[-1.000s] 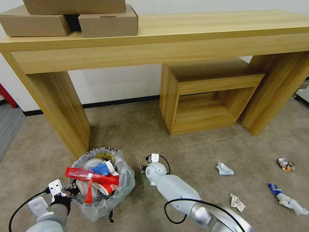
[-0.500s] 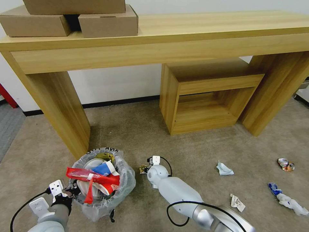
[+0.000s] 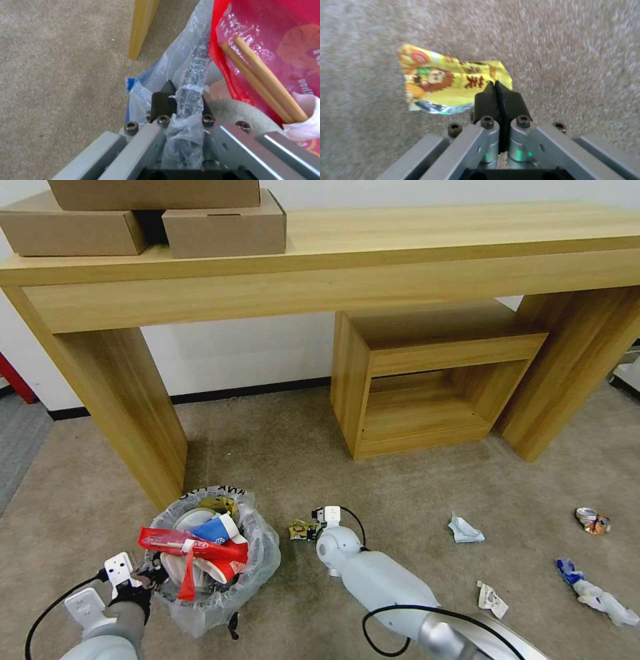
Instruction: Pick up the trash bin and place the garbage on the floor into it.
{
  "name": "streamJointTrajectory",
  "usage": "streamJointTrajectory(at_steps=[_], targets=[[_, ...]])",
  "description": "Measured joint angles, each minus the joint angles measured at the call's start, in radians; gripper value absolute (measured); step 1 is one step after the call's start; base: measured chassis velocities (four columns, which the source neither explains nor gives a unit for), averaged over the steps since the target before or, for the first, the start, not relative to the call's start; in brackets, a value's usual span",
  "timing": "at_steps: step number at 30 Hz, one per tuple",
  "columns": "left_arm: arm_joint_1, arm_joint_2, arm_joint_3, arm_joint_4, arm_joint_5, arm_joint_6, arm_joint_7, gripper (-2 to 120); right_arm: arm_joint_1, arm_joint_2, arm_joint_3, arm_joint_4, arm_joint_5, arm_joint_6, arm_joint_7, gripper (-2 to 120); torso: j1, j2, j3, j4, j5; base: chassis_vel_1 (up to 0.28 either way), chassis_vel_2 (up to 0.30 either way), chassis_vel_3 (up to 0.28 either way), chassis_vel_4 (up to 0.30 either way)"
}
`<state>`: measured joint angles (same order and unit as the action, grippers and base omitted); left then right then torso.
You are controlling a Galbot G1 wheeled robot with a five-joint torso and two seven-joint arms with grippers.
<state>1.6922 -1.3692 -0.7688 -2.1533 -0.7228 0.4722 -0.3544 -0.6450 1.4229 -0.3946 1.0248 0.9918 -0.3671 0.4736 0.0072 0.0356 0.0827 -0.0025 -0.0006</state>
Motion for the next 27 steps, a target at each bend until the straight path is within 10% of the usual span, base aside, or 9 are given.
streamJointTrajectory(at_steps=[17,27], targets=[[-0.017,0.001,0.006,0.007,-0.002,0.001,-0.001,1,0.035,-0.081,-0.129,0.018,-0.13,0.077,-0.122,0,0.0,0.0,0.0,-0.0001,0.0001,0.0,0.0,0.0,0.0],[-0.009,0.0,-0.001,-0.01,-0.007,0.001,-0.001,1,0.124,-0.089,-0.273,-0.08,-0.215,0.154,-0.272,38,0.0,0.0,0.0,0.0001,0.0,0.0,0.0,0.0,0.0]])
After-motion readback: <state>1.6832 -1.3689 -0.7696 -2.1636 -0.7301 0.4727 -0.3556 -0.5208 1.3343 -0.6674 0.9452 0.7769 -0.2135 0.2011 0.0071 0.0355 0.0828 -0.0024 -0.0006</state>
